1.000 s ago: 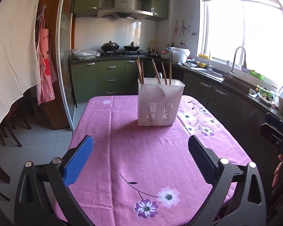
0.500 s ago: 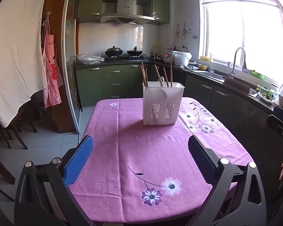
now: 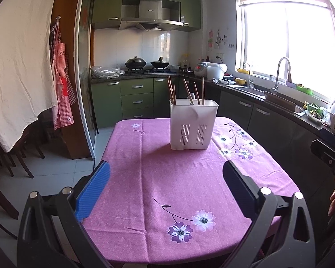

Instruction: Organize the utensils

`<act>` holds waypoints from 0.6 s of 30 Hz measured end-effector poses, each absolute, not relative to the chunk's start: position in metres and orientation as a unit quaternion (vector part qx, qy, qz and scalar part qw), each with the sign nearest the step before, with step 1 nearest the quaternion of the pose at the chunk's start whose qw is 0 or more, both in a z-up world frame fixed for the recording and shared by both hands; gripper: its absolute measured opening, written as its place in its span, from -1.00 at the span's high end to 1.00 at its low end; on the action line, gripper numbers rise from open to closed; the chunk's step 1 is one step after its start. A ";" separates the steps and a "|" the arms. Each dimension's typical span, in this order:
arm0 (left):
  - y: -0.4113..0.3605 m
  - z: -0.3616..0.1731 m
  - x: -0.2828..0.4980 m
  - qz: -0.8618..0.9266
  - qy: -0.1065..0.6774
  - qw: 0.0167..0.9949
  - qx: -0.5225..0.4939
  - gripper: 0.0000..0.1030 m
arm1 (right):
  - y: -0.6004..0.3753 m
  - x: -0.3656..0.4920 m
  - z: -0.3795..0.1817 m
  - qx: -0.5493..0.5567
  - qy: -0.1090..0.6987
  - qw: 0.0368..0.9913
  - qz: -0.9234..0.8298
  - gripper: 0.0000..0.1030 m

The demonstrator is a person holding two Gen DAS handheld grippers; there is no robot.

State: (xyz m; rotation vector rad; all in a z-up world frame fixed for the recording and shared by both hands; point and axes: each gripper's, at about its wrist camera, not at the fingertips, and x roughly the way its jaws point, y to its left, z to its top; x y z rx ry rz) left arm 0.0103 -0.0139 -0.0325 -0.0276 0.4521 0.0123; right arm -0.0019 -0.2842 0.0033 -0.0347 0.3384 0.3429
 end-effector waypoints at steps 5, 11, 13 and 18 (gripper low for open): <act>-0.013 -0.032 0.011 0.004 0.226 0.974 -0.015 -0.86 | -0.284 0.002 0.002 -0.018 0.170 0.970 0.171 -0.91; -0.013 -0.032 0.011 0.005 0.225 0.974 -0.015 -0.86 | -0.284 0.004 0.001 -0.017 0.173 0.970 0.172 -0.91; -0.013 -0.032 0.011 0.004 0.225 0.974 -0.016 -0.86 | -0.283 0.005 0.001 -0.017 0.173 0.970 0.173 -0.91; -0.014 -0.033 0.011 0.004 0.225 0.974 -0.015 -0.86 | -0.282 0.005 -0.001 -0.017 0.174 0.969 0.173 -0.91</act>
